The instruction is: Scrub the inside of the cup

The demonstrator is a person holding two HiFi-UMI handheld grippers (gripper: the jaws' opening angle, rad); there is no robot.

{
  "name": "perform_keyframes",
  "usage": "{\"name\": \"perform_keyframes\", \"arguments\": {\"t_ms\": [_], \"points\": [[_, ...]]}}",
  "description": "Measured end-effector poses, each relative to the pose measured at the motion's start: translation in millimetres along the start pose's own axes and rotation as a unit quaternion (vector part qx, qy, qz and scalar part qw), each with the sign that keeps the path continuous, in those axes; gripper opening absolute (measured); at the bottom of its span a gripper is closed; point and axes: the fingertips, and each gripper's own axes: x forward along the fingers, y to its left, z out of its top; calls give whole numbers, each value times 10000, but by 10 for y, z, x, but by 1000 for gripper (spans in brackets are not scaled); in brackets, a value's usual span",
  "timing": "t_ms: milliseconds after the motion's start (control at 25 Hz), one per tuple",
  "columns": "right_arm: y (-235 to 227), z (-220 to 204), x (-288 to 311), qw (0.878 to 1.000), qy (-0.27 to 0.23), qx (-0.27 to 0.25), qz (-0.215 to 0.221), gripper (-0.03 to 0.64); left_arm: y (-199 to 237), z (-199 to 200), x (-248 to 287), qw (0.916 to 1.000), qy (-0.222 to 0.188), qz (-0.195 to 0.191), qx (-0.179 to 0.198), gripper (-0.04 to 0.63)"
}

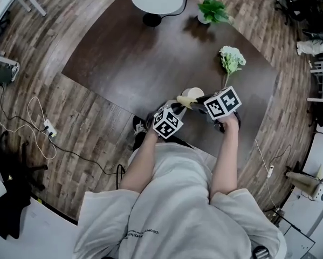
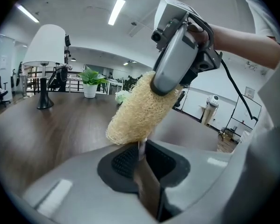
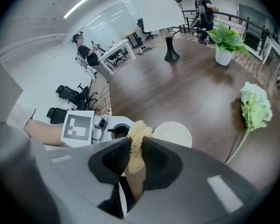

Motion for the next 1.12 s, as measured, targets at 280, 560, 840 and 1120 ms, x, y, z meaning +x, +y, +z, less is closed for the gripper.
{"name": "perform_keyframes", "arguments": {"t_ms": [280, 560, 840, 1120], "points": [[-119, -158, -98, 9997, -147, 165, 104, 91, 15, 15, 15, 10000, 11, 5, -35, 51], [-252, -294, -187, 9992, -198, 270, 214, 94, 2, -1, 15, 10000, 55, -1, -66, 51], [-431, -422, -305, 9990, -177, 351, 219, 95, -50, 6, 30, 9998, 127, -138, -68, 48], [-632, -508, -404, 9989, -81, 464, 60, 97, -59, -1, 32, 9997, 163, -155, -129, 48]]}}
